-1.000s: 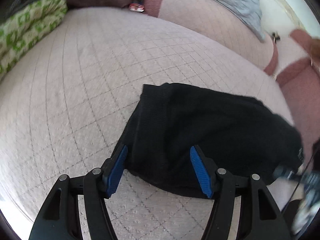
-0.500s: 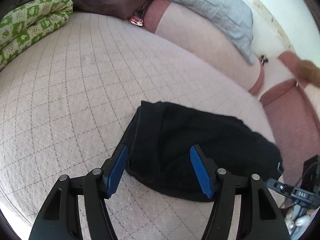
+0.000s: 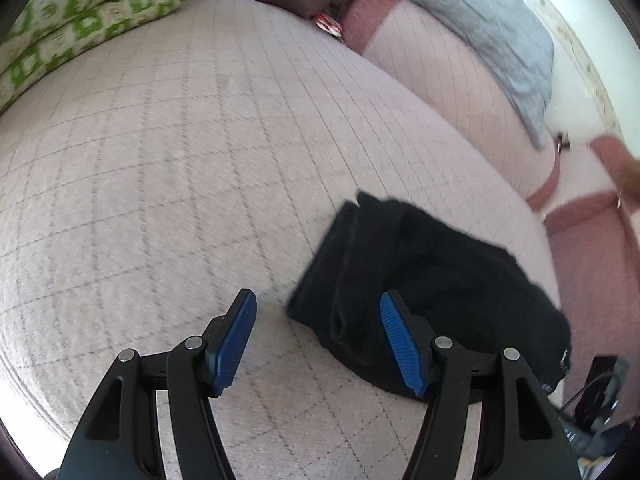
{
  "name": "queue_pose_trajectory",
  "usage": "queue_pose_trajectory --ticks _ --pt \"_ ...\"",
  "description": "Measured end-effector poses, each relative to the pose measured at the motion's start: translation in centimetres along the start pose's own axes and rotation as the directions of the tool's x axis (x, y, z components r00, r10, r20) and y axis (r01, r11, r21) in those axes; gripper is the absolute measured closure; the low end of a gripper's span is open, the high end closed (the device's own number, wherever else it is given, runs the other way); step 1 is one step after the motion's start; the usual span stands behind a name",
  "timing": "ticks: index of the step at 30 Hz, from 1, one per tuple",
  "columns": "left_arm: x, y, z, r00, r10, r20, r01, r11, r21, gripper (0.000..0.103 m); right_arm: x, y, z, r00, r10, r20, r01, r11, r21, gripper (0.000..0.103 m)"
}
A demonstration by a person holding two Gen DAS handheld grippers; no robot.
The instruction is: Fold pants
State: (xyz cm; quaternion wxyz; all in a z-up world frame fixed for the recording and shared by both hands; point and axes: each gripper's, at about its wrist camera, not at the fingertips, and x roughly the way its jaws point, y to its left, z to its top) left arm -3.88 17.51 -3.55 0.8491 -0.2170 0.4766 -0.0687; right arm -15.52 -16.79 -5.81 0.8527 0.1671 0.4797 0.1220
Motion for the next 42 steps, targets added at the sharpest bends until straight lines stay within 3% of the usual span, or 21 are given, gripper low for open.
queue_pose_trajectory --ticks 4,6,8,10,12,17,22,26,28,30,32,34,36,37,42 --pt "-0.4 1.3 -0.2 1.000 -0.006 -0.006 0.006 0.999 -0.048 0.039 0.3 1.1 -0.4 1.000 -0.017 0.014 0.017 0.998 -0.056 0.023" --pt "-0.7 1.4 -0.3 1.000 -0.010 -0.005 0.010 0.999 -0.044 0.039 0.8 2.7 -0.9 0.996 -0.081 0.022 0.083 0.987 -0.137 0.015" --pt "-0.6 1.1 -0.6 1.000 -0.006 -0.008 0.005 1.000 -0.031 0.039 1.5 4.4 -1.5 0.986 -0.164 0.033 0.167 0.958 -0.234 0.011" --pt "-0.6 0.9 -0.8 1.000 -0.003 -0.009 0.003 1.000 -0.017 0.039 2.6 6.2 -2.4 0.963 -0.265 0.049 0.265 0.899 -0.349 0.007" --pt "-0.4 0.6 -0.7 1.000 -0.017 -0.011 0.017 1.000 -0.017 0.039 2.9 7.1 -2.9 0.948 -0.309 0.071 0.311 0.862 -0.400 0.006" --pt "-0.1 0.6 -0.5 0.999 -0.046 -0.016 0.045 0.998 -0.039 0.039 2.7 6.2 -2.4 0.960 -0.280 0.029 0.269 0.882 -0.386 0.005" --pt "-0.4 0.6 -0.7 0.999 -0.043 -0.009 0.043 0.998 -0.037 0.039 2.8 6.1 -3.5 0.956 -0.277 0.094 0.291 0.873 -0.391 0.000" --pt "-0.6 0.5 -0.9 1.000 -0.010 0.001 0.010 0.999 -0.031 0.039 2.3 5.9 -3.7 0.959 -0.266 0.096 0.283 0.884 -0.372 0.000" --pt "-1.2 0.4 -1.2 1.000 0.019 0.022 -0.019 0.999 -0.030 0.039 1.3 5.9 -3.2 0.961 -0.267 0.078 0.277 0.889 -0.365 0.008" --pt "-2.0 0.5 -1.6 0.998 0.026 0.049 -0.024 0.999 -0.032 0.039 -0.6 5.3 -2.1 0.975 -0.209 0.077 0.222 0.918 -0.328 0.020" --pt "-2.6 0.5 -1.8 0.997 0.007 0.074 -0.005 0.999 -0.032 0.039 -3.0 4.0 -0.4 0.985 -0.139 0.100 0.161 0.949 -0.270 0.020" --pt "-3.0 0.3 -1.7 0.996 -0.013 0.087 0.015 1.000 -0.020 0.039 -4.7 2.2 2.3 0.985 -0.129 0.116 0.151 0.965 -0.213 0.023" --pt "-2.8 0.0 -1.5 0.996 -0.017 0.088 0.018 1.000 -0.015 0.039 -5.4 -0.3 6.0 0.984 -0.146 0.107 0.160 0.976 -0.147 0.047" --pt "-2.4 -0.1 -1.3 0.997 -0.029 0.075 0.031 0.999 -0.019 0.039 -5.3 -1.6 7.9 0.983 -0.160 0.094 0.170 0.979 -0.115 0.050" --pt "-1.0 -1.1 -0.7 0.998 -0.054 0.038 0.055 0.998 -0.008 0.039 -2.2 -5.4 15.2 0.980 -0.195 0.049 0.195 0.981 -0.008 0.051"
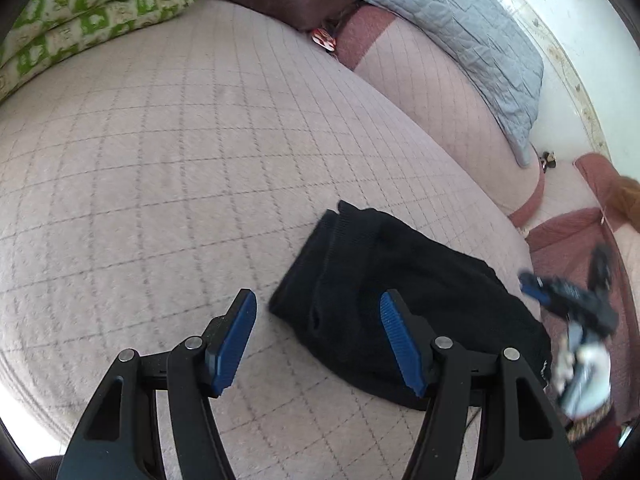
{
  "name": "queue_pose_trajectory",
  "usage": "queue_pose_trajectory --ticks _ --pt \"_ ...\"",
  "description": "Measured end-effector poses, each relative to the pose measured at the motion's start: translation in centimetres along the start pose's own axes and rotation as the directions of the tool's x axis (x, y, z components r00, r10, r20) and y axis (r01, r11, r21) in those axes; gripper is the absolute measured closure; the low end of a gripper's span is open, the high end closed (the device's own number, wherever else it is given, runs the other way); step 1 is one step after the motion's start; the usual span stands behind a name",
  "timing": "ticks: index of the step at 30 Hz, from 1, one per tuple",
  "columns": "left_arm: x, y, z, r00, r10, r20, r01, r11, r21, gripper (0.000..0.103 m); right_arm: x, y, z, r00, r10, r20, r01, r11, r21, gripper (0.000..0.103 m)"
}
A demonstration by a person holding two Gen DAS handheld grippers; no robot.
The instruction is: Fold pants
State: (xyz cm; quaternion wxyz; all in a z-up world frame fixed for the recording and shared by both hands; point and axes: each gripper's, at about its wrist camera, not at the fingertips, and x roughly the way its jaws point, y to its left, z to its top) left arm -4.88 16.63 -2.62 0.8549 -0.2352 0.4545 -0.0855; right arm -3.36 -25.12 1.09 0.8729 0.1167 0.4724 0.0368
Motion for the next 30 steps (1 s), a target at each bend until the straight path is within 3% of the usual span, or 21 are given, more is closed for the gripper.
queue_pose_trajectory --ticks 5,8,10,11,14,25,30 --pt "0.8 -0.6 0.3 1.000 0.001 -0.023 -0.001 1.000 0.027 0.039 5.9 1.0 2.7 0.994 -0.022 -0.104 0.020 1.000 -0.022 0.037" --pt "1.1 -0.5 0.7 0.999 -0.016 -0.034 0.016 1.000 0.013 0.039 8.1 1.9 2.3 0.987 -0.087 -0.137 0.073 0.991 -0.108 0.038" --pt "1.3 -0.5 0.9 0.999 -0.026 -0.037 0.026 1.000 0.004 0.039 8.1 3.2 1.9 0.987 -0.116 -0.112 0.092 0.976 -0.196 0.065" --pt "1.4 -0.5 1.0 0.999 -0.031 -0.039 0.031 1.000 0.000 0.039 7.8 3.5 1.9 0.989 -0.095 -0.117 0.071 0.979 -0.192 0.087" --pt "1.5 -0.5 1.2 0.998 -0.042 -0.041 0.041 0.999 -0.010 0.039 7.4 3.5 2.8 0.989 -0.107 -0.101 0.088 0.980 -0.181 0.099" --pt "1.5 0.0 1.4 0.998 -0.047 -0.049 0.046 0.999 -0.025 0.039 9.0 3.7 6.3 0.987 -0.151 -0.056 0.143 0.981 -0.131 0.101" --pt "1.0 0.4 1.5 0.999 -0.021 -0.035 0.020 1.000 -0.016 0.039 7.2 4.6 6.6 0.984 -0.179 -0.024 0.173 0.975 -0.142 0.092"
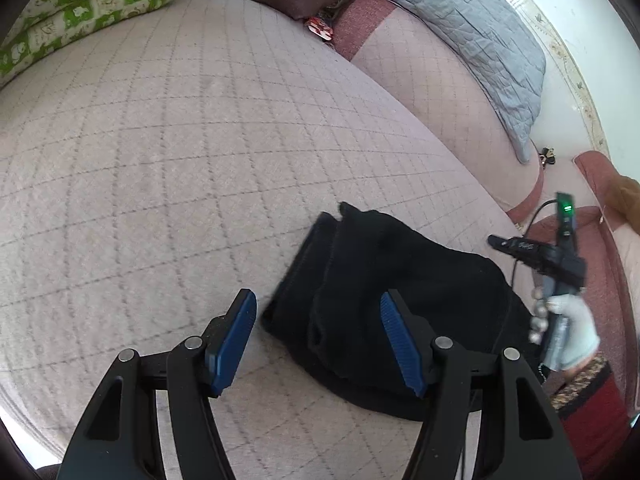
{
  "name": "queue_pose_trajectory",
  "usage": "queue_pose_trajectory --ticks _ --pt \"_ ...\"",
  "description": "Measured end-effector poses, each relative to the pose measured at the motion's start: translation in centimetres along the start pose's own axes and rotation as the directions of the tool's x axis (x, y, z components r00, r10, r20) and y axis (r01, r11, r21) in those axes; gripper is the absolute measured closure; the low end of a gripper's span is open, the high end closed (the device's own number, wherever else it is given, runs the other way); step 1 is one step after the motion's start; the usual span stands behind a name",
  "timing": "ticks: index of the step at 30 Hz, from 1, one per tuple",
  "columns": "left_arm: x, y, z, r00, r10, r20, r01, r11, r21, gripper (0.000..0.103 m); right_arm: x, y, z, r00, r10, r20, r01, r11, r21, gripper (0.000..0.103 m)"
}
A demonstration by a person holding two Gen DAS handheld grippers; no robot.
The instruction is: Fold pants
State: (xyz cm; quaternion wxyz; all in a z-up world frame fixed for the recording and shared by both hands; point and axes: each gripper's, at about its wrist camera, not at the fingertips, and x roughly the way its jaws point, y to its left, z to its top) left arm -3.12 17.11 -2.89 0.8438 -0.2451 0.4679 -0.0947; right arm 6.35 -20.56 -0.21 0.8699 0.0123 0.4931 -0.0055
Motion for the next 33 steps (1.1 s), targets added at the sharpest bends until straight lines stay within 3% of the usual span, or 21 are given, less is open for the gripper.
queue_pose_trajectory --ticks 2,3,5,7,11,13,14,19,26,28,29,30,31,33 --pt "-0.4 0.7 0.0 1.000 -0.004 0.006 0.004 1.000 -0.022 0.039 -1.5 1.8 -0.1 0.998 0.064 0.000 -0.064 0.997 -0.035 0.086" --pt "-0.5 1.0 0.0 1.000 -0.005 0.008 0.005 0.999 -0.035 0.039 -2.1 2.8 -0.1 0.994 0.108 -0.006 -0.108 0.993 -0.053 0.075" --pt "-0.6 1.4 -0.2 1.000 -0.014 0.003 0.014 0.999 -0.049 0.039 -3.5 5.7 -0.5 0.979 0.204 -0.029 -0.206 0.974 -0.098 0.061" --pt "-0.3 1.3 -0.4 1.000 -0.011 -0.015 0.010 0.999 -0.039 0.039 -4.7 9.1 -0.8 0.957 0.282 -0.062 -0.289 0.944 -0.160 0.054" --pt "0.0 0.8 -0.8 0.999 0.019 -0.027 -0.019 1.000 0.004 0.039 -5.7 15.6 -2.1 0.919 0.370 -0.134 -0.393 0.879 -0.270 0.036" --pt "0.1 0.8 -1.0 0.999 0.023 -0.039 -0.022 1.000 0.014 0.053 -5.4 18.7 -3.1 0.912 0.369 -0.176 -0.408 0.853 -0.325 0.035" --pt "0.1 0.8 -1.0 0.999 0.031 -0.042 -0.030 0.999 0.019 0.054 -5.0 20.0 -3.2 0.912 0.362 -0.192 -0.408 0.845 -0.345 0.035" --pt "0.0 1.7 -1.2 0.999 0.003 -0.038 -0.003 1.000 -0.004 0.055 -2.9 24.7 -3.8 0.906 0.336 -0.257 -0.415 0.824 -0.386 0.035" --pt "0.4 1.3 -1.7 1.000 0.011 0.000 -0.011 1.000 0.011 0.053 -0.2 29.9 -5.7 0.931 0.200 -0.305 -0.337 0.796 -0.504 0.032" --pt "0.7 0.2 -1.8 0.999 0.040 -0.003 -0.040 0.998 0.056 0.058 0.6 30.1 -6.4 0.939 0.160 -0.304 -0.306 0.791 -0.529 0.041" --pt "0.7 -0.1 -1.9 0.999 0.047 -0.005 -0.047 0.996 0.077 0.068 0.5 30.1 -6.5 0.947 0.150 -0.283 -0.287 0.789 -0.544 0.053" --pt "0.8 -0.3 -2.0 1.000 0.018 -0.019 -0.016 0.996 0.085 0.093 0.3 29.9 -6.5 0.950 0.156 -0.271 -0.285 0.791 -0.542 0.065" --pt "0.9 -0.4 -2.1 0.998 -0.038 -0.044 0.041 0.997 0.069 0.092 0.0 29.3 -6.3 0.947 0.173 -0.272 -0.295 0.806 -0.514 0.070" --pt "0.3 -0.7 -2.1 0.999 -0.045 -0.024 0.047 0.996 0.075 0.092 -0.8 28.2 -6.2 0.941 0.207 -0.267 -0.317 0.817 -0.482 0.078"
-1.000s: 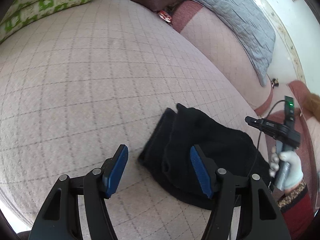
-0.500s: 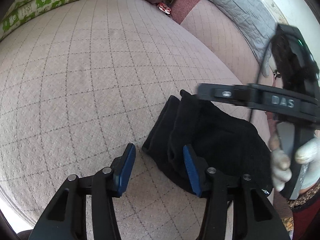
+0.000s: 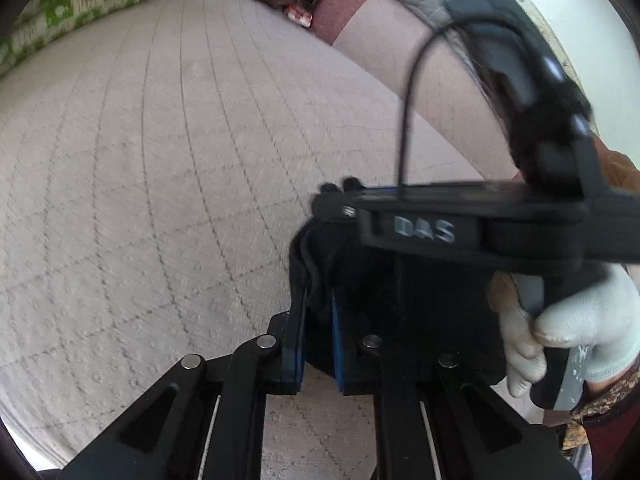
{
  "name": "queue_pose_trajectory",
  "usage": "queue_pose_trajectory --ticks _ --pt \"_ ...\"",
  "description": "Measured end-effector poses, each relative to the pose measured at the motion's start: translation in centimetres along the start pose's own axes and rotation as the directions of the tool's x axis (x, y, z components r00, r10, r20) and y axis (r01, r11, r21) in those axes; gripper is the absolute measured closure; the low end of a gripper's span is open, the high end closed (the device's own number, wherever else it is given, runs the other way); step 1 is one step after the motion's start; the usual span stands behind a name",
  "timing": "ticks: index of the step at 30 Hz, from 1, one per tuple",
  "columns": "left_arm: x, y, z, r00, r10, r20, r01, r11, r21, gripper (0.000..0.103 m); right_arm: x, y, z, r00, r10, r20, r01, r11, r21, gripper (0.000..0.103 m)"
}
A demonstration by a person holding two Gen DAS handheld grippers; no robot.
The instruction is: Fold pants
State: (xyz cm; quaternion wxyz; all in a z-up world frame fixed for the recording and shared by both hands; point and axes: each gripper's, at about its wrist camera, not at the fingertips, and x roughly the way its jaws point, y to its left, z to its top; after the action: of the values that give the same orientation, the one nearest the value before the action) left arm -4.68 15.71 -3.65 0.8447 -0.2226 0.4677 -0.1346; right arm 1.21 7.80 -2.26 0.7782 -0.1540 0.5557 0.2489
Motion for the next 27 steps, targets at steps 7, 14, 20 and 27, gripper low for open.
queue_pose_trajectory --ticks 7,14,20,27 --pt "-2.3 -3.2 -0.8 0.985 -0.173 0.017 0.173 0.984 -0.039 0.093 -6.2 -2.4 -3.3 0.989 0.041 0.141 -0.050 0.997 0.064 0.081" --pt "1.1 -9.8 -2.3 0.975 -0.212 -0.069 0.213 0.977 0.001 0.093 -10.3 -8.7 -8.5 0.973 0.052 0.226 -0.099 0.974 0.204 0.081" --pt "4.3 -16.6 -3.5 0.964 -0.223 -0.145 0.237 0.968 0.083 0.093 -12.6 -16.1 -14.0 0.944 0.044 0.328 -0.174 0.909 0.379 0.081" --pt "8.7 -22.7 -5.4 0.958 -0.177 -0.227 0.219 0.960 0.176 0.090 -13.1 -23.3 -20.1 0.914 -0.015 0.405 -0.225 0.812 0.538 0.071"
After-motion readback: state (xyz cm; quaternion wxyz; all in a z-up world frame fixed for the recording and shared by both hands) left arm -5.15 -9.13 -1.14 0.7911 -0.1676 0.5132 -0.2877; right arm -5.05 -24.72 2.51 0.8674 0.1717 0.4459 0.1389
